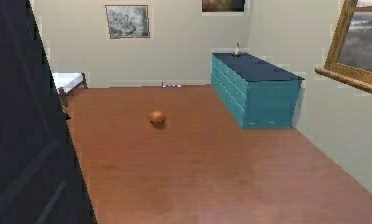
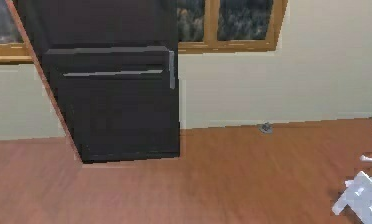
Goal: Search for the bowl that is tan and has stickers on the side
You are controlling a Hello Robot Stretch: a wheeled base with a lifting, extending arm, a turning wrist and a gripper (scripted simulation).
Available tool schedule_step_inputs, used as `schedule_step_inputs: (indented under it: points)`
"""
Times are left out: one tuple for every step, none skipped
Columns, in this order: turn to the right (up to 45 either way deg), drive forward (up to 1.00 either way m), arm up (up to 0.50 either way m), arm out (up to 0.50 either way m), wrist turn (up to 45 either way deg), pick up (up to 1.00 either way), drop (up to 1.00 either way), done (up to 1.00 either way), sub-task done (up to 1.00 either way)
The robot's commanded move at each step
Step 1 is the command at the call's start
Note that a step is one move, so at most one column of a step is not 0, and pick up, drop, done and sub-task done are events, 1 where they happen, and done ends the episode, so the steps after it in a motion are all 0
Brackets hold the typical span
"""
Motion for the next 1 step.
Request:
schedule_step_inputs:
  points:
    - [3.0, 0.0, 0.0, 0.0, 0.0, 0.0, 0.0, 0.0, 0.0]
